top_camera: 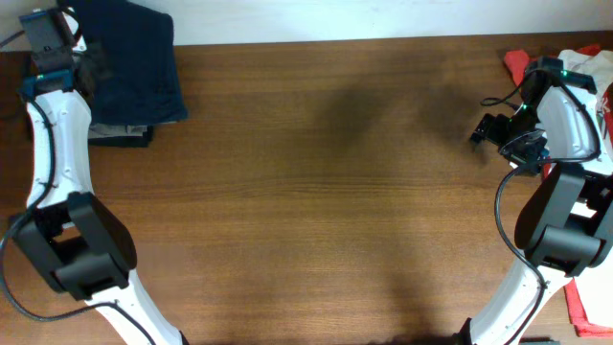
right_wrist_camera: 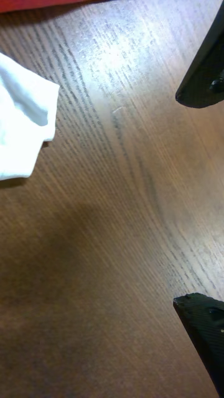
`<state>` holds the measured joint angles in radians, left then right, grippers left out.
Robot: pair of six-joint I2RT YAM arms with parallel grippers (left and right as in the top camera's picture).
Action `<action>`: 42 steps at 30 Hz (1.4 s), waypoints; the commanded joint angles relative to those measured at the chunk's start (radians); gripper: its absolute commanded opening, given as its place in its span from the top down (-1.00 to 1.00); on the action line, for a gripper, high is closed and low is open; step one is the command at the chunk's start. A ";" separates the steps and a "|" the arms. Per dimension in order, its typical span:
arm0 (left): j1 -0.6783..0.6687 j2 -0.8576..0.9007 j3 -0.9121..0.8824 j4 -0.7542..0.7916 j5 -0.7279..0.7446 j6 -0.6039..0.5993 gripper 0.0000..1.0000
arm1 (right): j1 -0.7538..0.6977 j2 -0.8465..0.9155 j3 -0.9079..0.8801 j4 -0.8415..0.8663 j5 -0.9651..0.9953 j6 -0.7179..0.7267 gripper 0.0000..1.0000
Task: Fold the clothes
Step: 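Carry the folded shorts with the left gripper onto the grey stack top-left, then release the shorts and pull the left gripper back from the stack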
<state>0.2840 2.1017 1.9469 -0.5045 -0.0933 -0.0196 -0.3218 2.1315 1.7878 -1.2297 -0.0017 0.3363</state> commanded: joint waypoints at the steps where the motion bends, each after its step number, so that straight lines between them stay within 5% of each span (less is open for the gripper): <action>1: 0.035 0.045 0.034 0.100 -0.062 0.022 0.98 | 0.001 0.002 0.017 0.000 0.002 0.006 -0.97; 6: 0.087 0.129 0.034 0.264 -0.092 0.127 0.98 | 0.001 0.002 0.017 0.000 0.002 0.006 -0.97; 7: 0.102 0.140 0.034 0.282 -0.095 0.127 0.44 | 0.001 0.002 0.017 0.000 0.002 0.006 -0.97; 8: 0.113 0.145 0.034 0.283 -0.095 0.127 -0.51 | 0.001 0.002 0.017 0.000 0.002 0.006 -0.97; 9: 0.119 0.146 0.034 0.283 -0.095 0.127 -0.89 | 0.001 0.002 0.017 0.000 0.002 0.006 -0.97; 10: 0.119 0.146 0.035 0.290 -0.095 0.127 -0.98 | 0.001 0.002 0.017 0.000 0.002 0.006 -0.98; 15: 0.043 0.098 0.063 0.305 -0.090 0.126 -0.89 | 0.001 0.002 0.017 0.000 0.002 0.006 -0.97; 19: 0.007 0.157 0.061 0.146 -0.041 0.124 0.47 | 0.001 0.002 0.017 0.000 0.002 0.006 -0.97; 22: 0.016 0.274 0.061 -0.007 -0.043 0.119 0.63 | 0.001 0.002 0.017 0.000 0.002 0.006 -0.97; 25: 0.037 0.286 0.061 -0.155 -0.042 0.074 0.61 | 0.001 0.002 0.017 0.000 0.002 0.006 -0.97; 28: 0.044 0.277 0.074 -0.266 -0.042 0.065 -0.17 | 0.001 0.002 0.017 0.000 0.002 0.006 -0.97; 31: 0.044 0.141 0.127 -0.271 -0.042 0.064 -0.66 | 0.001 0.002 0.017 0.000 0.002 0.006 -0.97; 33: 0.044 0.006 0.137 -0.278 -0.042 0.057 -0.74 | 0.001 0.002 0.017 0.000 0.002 0.006 -0.97; 34: 0.044 -0.030 0.137 -0.287 -0.042 0.057 -0.95 | 0.001 0.002 0.017 0.000 0.002 0.006 -0.97; 38: 0.011 -0.266 0.137 -0.645 0.311 0.057 -0.98 | 0.001 0.002 0.017 0.000 0.002 0.006 -0.97; 42: -0.006 -0.452 0.137 -0.949 0.306 0.058 -0.98 | 0.001 0.002 0.017 0.000 0.002 0.006 -0.97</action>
<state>0.2768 1.7706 2.0834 -1.3575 0.1791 0.0410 -0.3218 2.1315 1.7897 -1.2263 -0.0021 0.3370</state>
